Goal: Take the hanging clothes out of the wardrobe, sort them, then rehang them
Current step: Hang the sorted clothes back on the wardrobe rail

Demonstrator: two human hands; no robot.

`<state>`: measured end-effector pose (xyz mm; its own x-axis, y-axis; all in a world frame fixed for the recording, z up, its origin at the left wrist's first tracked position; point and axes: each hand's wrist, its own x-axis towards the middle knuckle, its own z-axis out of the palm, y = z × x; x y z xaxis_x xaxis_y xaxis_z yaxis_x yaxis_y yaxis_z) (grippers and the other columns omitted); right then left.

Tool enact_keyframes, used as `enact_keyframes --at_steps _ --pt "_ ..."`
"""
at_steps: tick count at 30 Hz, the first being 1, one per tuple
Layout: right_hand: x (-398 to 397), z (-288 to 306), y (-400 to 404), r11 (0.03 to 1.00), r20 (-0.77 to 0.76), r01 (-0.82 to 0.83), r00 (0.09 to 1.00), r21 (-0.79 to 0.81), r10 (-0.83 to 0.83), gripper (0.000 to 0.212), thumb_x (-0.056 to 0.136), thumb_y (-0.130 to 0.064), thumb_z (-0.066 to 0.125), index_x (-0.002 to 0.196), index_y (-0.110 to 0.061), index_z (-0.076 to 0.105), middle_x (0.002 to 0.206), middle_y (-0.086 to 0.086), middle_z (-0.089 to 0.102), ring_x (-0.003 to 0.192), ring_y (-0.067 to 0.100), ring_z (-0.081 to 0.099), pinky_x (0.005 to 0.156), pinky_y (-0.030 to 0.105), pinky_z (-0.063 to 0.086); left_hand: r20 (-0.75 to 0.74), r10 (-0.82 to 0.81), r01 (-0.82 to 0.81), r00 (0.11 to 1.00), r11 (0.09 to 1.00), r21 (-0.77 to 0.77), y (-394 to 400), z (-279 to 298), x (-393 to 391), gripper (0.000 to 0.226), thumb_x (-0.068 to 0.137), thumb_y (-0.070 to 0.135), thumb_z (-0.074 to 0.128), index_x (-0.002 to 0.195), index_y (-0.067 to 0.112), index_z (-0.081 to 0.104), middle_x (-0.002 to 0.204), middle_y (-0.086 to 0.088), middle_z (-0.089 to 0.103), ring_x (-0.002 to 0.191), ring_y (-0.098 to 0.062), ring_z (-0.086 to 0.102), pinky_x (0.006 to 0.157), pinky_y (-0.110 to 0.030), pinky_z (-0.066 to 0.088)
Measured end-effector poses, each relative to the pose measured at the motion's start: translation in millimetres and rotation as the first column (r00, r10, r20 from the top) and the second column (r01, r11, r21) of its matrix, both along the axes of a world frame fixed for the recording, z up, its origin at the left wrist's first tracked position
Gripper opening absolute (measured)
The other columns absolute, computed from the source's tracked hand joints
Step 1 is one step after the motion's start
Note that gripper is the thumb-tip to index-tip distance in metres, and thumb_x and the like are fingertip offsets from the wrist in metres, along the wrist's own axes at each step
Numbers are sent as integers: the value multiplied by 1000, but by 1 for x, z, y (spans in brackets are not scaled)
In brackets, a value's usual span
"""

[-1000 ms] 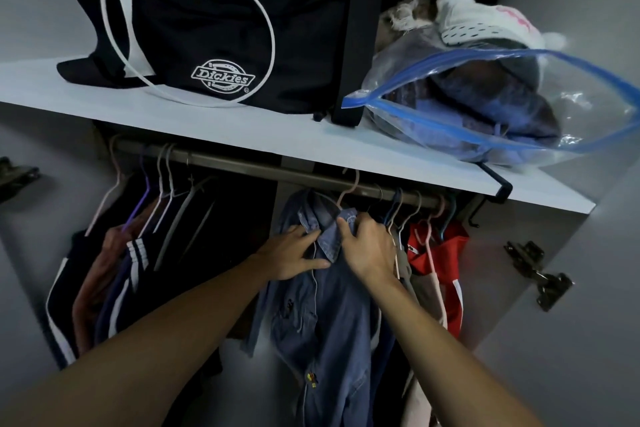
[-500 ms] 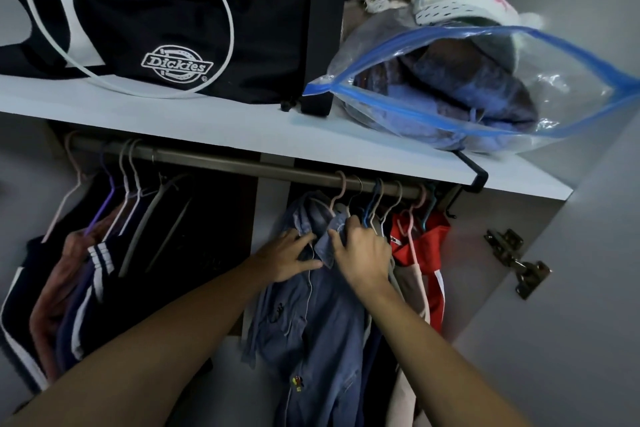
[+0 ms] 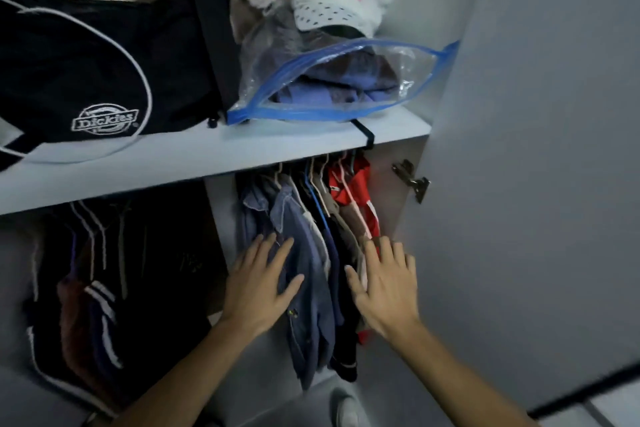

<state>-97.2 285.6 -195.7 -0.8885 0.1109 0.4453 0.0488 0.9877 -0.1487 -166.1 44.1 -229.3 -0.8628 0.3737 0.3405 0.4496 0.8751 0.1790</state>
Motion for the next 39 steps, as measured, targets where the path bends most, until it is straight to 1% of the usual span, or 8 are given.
enact_keyframes --at_steps 5,9,13,18,21,29,34,39 --pt "152 10 39 981 -29 161 986 -109 -165 45 101 -48 53 135 -18 55 118 0 54 103 26 50 80 44 44 3 -293 293 956 956 2 68 39 97 68 100 65 41 157 26 43 158 -8 46 149 -31 39 113 -48 42" --pt "269 1 86 942 -19 296 953 -160 -303 46 102 -48 50 133 -15 56 115 0 54 100 27 51 81 44 46 32 -484 485 874 874 -27 149 54 182 61 97 60 48 143 21 55 133 -4 56 124 -30 53 94 -46 46" --pt "377 -14 145 849 -27 487 864 -204 -502 43 100 -47 55 131 -16 58 118 -1 57 102 27 53 84 41 42 64 -732 734 679 679 -21 231 47 272 55 99 56 52 139 19 58 126 1 57 114 -25 57 86 -40 48" --pt "517 -33 229 698 -25 670 717 -253 -696 49 99 -48 55 137 -16 58 132 0 58 113 27 53 102 45 41 112 -862 867 495 499 8 346 27 382 61 99 59 49 154 31 46 150 1 49 135 -23 48 99 -43 47" --pt "599 -45 281 590 3 758 615 -278 -788 52 99 -49 55 139 -16 56 141 2 56 124 27 51 108 48 40 131 -899 905 418 425 29 431 16 445 66 101 61 44 161 37 32 164 2 36 149 -22 36 111 -48 40" --pt "791 -74 385 205 121 918 259 -338 -958 52 98 -49 53 143 -23 51 148 -4 50 134 25 46 111 43 38 175 -975 989 136 144 33 625 -7 611 66 100 60 42 160 31 37 162 -5 40 147 -29 40 114 -50 38" --pt "873 -114 442 -17 186 943 49 -334 -981 56 100 -52 50 147 -22 51 149 -2 51 134 23 46 110 45 41 209 -977 998 -48 -36 60 739 -34 690 64 101 59 43 156 27 43 158 -6 45 145 -28 42 110 -49 42" --pt "946 -174 510 -261 289 903 -163 -342 -943 59 102 -55 44 149 -20 48 147 -3 50 133 24 46 109 45 42 256 -930 965 -263 -254 70 873 -91 763 62 102 58 47 156 30 42 158 0 41 146 -23 40 113 -47 42"
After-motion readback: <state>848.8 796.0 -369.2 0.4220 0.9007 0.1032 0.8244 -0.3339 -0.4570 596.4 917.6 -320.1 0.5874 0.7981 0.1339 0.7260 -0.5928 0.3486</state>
